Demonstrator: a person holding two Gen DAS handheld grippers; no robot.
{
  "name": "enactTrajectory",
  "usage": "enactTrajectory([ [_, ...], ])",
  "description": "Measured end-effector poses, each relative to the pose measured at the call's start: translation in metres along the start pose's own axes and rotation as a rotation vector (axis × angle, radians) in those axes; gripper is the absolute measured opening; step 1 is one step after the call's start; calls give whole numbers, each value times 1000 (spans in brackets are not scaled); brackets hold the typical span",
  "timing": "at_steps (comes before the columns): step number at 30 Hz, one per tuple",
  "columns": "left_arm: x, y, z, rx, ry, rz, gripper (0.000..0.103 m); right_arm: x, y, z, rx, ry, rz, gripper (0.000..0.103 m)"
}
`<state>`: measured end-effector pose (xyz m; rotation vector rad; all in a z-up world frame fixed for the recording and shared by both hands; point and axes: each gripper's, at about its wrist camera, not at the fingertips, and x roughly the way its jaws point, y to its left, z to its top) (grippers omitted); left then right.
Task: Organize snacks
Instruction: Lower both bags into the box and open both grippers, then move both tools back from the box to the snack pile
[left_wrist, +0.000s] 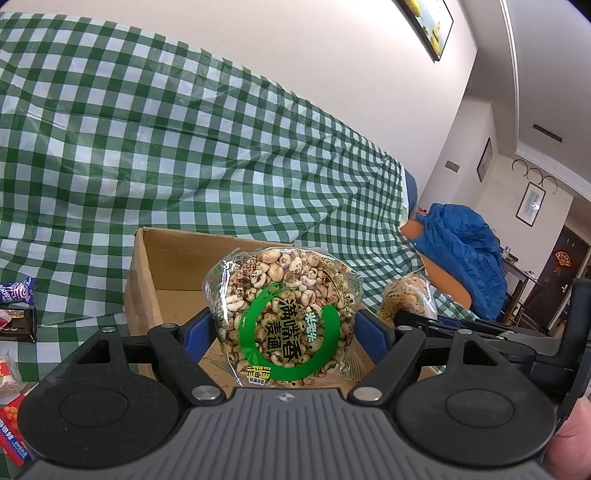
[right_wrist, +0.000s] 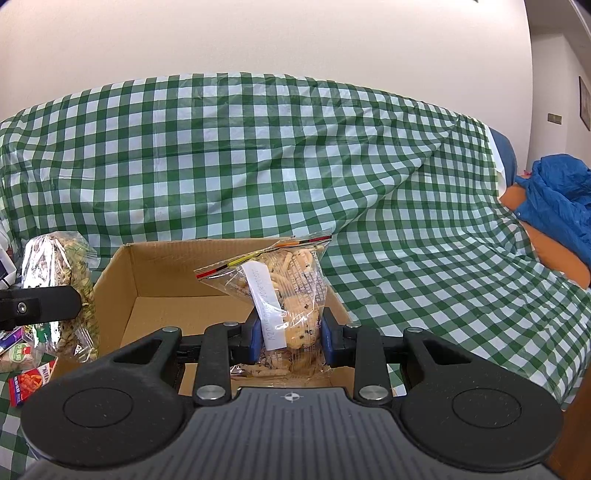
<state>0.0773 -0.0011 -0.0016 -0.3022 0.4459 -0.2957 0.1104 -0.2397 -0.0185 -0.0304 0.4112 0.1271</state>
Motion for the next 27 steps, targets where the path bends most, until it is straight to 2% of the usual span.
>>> enactTrajectory([
  [3, 2, -6, 1, 32, 5, 9, 88, 3, 3, 0, -2, 11, 9, 33],
  [5, 3, -8, 2, 43, 6, 13, 89, 5, 5, -1, -8, 25, 13, 42],
  [6, 4, -8, 2, 42, 6, 11, 89, 5, 7, -1, -13, 23, 11, 52],
  [7, 4, -8, 3, 38, 6, 10, 90, 4, 8, -1, -19, 17, 10, 56],
  [11, 4, -6, 3, 27, 5, 13, 90, 2, 10, -2, -27, 17, 11, 62],
  [15, 4, -4, 3, 25, 1, 21, 89, 2, 10, -2, -27, 17, 12, 62],
  [17, 1, -4, 2, 28, -6, 24, 83, 2, 11, -2, -27, 18, 11, 62],
  [20, -4, -2, 2, 40, -26, 39, 64, 2, 12, -2, -26, 18, 8, 64],
  [22, -9, 0, 1, 40, -37, 52, 46, 2, 13, -1, -14, 19, 13, 64],
  [23, -13, 1, 1, 37, -36, 59, 41, 3, 13, 0, -5, 19, 17, 64],
  [24, -16, 3, 0, 38, -31, 67, 32, 3, 14, 1, 4, 20, 22, 64],
  [27, -29, 7, 4, 55, -2, 75, 30, 6, 19, 4, 39, 22, 41, 64],
])
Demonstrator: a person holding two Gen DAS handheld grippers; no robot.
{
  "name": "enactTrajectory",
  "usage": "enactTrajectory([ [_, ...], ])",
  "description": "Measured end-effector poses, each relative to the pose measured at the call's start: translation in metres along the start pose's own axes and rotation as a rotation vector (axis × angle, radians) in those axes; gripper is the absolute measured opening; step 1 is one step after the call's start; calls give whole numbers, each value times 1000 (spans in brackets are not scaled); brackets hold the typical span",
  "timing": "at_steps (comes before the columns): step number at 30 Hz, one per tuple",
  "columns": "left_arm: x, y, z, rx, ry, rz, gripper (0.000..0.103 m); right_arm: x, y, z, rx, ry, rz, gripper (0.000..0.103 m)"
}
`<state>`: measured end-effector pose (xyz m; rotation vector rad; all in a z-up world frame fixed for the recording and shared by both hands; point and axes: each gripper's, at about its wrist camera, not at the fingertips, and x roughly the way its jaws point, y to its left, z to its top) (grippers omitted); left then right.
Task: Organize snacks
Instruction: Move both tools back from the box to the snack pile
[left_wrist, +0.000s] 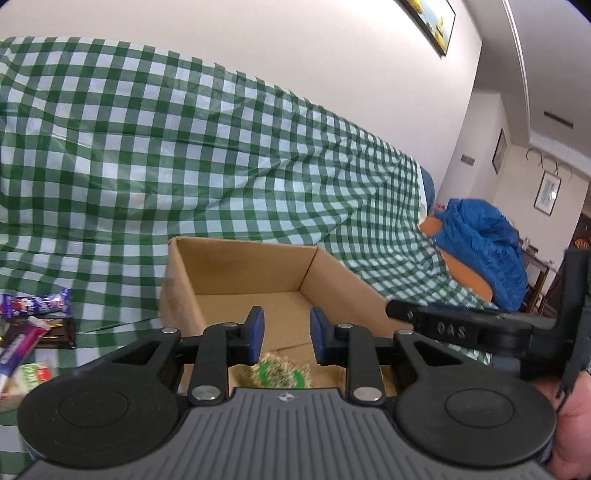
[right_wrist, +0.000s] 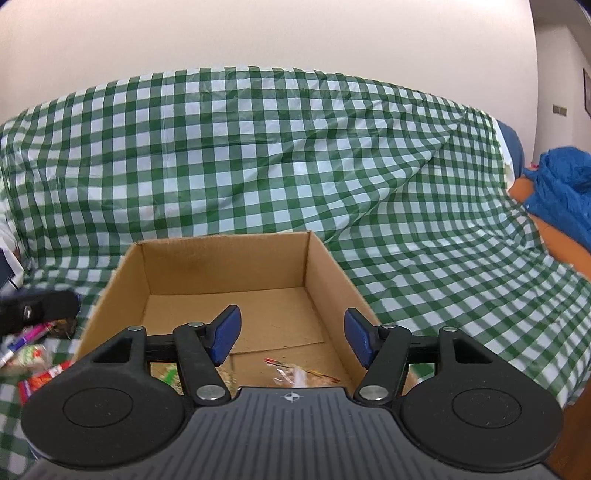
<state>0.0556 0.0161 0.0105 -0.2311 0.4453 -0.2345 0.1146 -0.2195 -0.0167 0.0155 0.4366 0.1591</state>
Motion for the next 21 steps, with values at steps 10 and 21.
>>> enactTrajectory([
  [10, -70, 70, 27, 69, 108, 60, 30, -14, 35, 6, 74, -53, 107, 48],
  [21, -127, 179, -8, -262, 16, 310, 30, -11, 72, 0, 96, 16, 203, 41],
])
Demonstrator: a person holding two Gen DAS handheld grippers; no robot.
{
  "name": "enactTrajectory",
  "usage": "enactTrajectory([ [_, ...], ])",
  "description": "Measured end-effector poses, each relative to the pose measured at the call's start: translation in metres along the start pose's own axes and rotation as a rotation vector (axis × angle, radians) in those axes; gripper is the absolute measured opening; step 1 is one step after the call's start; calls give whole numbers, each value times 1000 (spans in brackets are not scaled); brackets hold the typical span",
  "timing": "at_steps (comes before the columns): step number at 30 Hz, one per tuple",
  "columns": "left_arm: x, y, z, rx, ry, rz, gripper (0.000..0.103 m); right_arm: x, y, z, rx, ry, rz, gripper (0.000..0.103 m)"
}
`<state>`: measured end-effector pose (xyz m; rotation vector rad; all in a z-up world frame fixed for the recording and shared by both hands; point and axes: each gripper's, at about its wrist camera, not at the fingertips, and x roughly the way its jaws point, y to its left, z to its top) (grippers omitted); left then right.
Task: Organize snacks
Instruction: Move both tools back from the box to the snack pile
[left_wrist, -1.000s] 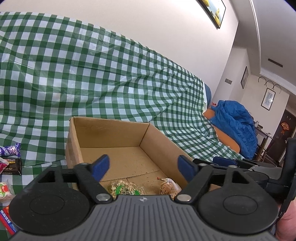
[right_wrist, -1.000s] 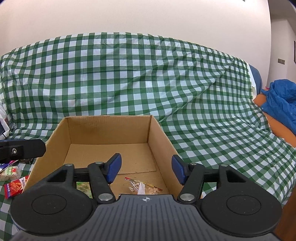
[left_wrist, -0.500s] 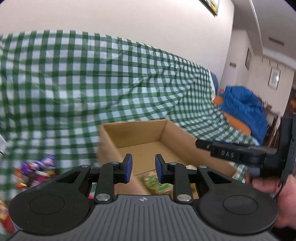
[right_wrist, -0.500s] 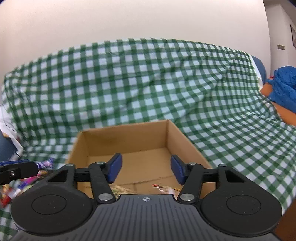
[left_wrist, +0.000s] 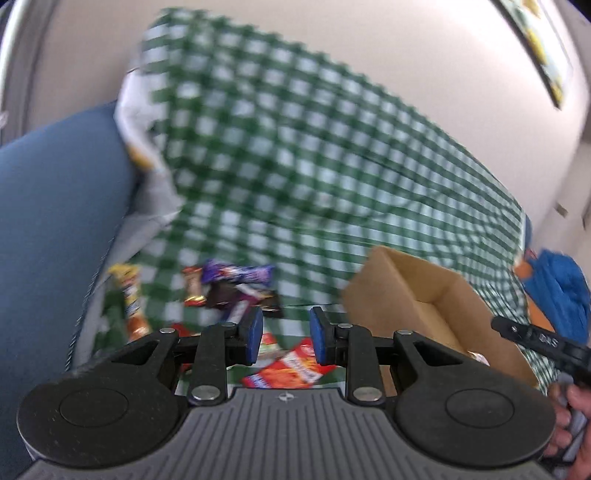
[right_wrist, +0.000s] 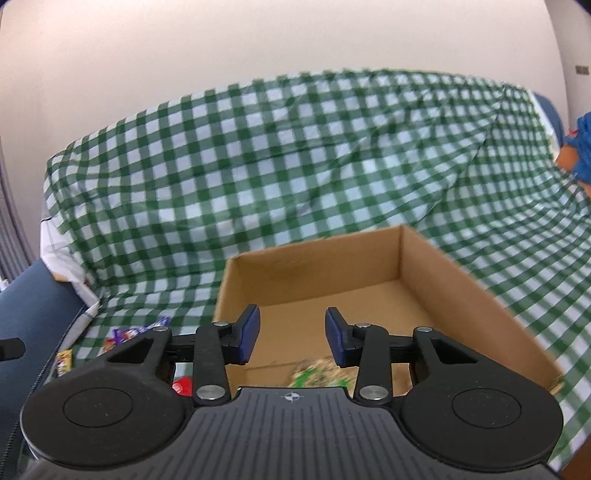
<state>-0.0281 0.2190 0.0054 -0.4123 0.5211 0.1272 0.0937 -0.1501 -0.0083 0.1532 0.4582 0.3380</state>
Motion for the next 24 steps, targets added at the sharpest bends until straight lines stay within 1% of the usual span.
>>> enactTrajectory([
  [2, 10, 21, -3, -61, 25, 30, 30, 5, 15, -2, -11, 17, 35, 41],
  [5, 30, 50, -7, -137, 79, 101, 31, 12, 42, -9, -53, 33, 95, 41],
  [7, 42, 63, -10, -143, 125, 198, 39, 18, 63, -16, -85, 45, 143, 41],
  [8, 49, 68, -12, -142, 148, 243, 40, 21, 73, -19, -104, 53, 171, 41],
  [9, 54, 73, -13, -146, 162, 260, 41, 24, 82, -22, -121, 62, 193, 41],
  [11, 58, 82, -17, -148, 158, 260, 47, 30, 103, -31, -164, 89, 240, 41],
  [13, 60, 85, -18, -140, 151, 268, 61, 36, 121, -38, -199, 116, 273, 41],
  [16, 63, 91, -18, -139, 152, 258, 66, 53, 142, -51, -228, 174, 286, 42],
  [18, 67, 91, -19, -132, 157, 256, 68, 69, 151, -60, -233, 233, 259, 44],
  [19, 68, 93, -19, -127, 159, 251, 68, 76, 154, -65, -227, 260, 239, 49],
  [22, 70, 87, -21, -98, 152, 239, 68, 101, 153, -73, -158, 339, 172, 59],
  [23, 71, 85, -21, -92, 149, 232, 68, 106, 152, -75, -130, 353, 162, 60],
  [24, 72, 83, -20, -85, 145, 224, 68, 112, 152, -77, -108, 363, 152, 66],
])
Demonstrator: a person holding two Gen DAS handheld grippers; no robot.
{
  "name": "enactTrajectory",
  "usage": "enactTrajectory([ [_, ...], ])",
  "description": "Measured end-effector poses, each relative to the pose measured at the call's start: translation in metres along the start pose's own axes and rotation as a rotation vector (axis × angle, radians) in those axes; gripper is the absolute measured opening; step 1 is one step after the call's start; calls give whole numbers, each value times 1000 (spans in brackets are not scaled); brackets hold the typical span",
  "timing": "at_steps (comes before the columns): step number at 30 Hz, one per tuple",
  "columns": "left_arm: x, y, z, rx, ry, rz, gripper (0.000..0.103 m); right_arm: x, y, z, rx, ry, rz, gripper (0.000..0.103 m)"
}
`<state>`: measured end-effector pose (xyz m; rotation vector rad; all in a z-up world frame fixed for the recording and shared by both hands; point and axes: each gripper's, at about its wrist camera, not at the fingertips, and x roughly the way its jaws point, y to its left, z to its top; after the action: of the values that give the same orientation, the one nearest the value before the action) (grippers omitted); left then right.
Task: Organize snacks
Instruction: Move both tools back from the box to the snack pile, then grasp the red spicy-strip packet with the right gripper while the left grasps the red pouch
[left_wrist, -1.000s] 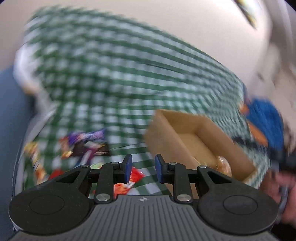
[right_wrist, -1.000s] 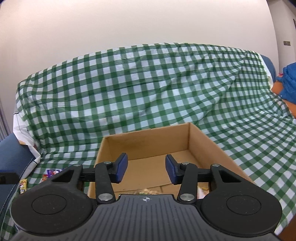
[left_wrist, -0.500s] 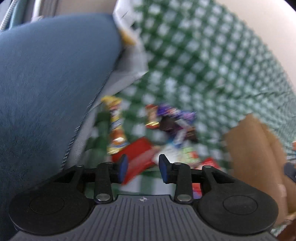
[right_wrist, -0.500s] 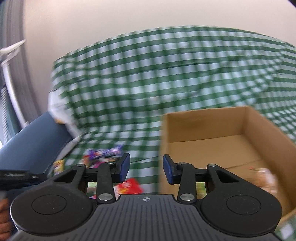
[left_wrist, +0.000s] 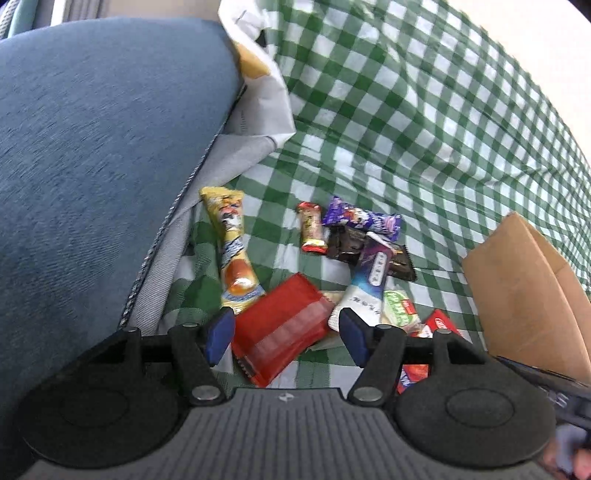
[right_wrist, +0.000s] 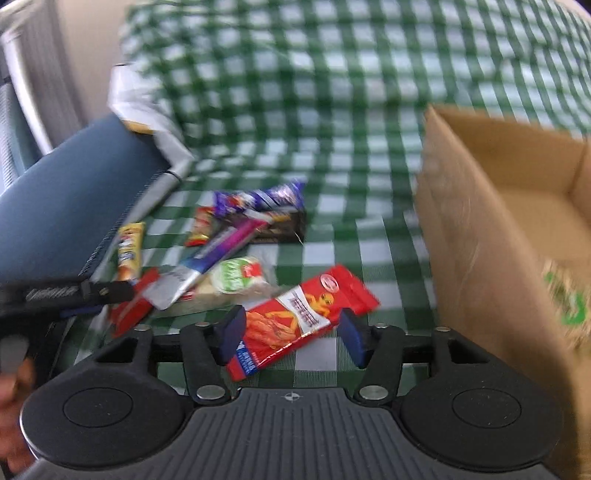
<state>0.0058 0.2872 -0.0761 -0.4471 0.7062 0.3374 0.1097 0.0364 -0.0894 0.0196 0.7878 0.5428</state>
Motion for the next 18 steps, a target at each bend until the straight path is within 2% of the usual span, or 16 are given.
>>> enactTrajectory([
  [1, 0, -2, 0, 11, -5, -9, 68, 5, 0, -1, 20, 7, -10, 74],
  [7, 13, -8, -2, 77, 31, 7, 72, 44, 12, -1, 38, 52, -41, 93],
  [12, 19, -3, -2, 67, 44, 16, 74, 73, 19, -2, 34, 88, -85, 95],
  [18, 32, -12, -7, 155, 59, 39, 82, 80, 18, -1, -20, 83, -126, 94],
])
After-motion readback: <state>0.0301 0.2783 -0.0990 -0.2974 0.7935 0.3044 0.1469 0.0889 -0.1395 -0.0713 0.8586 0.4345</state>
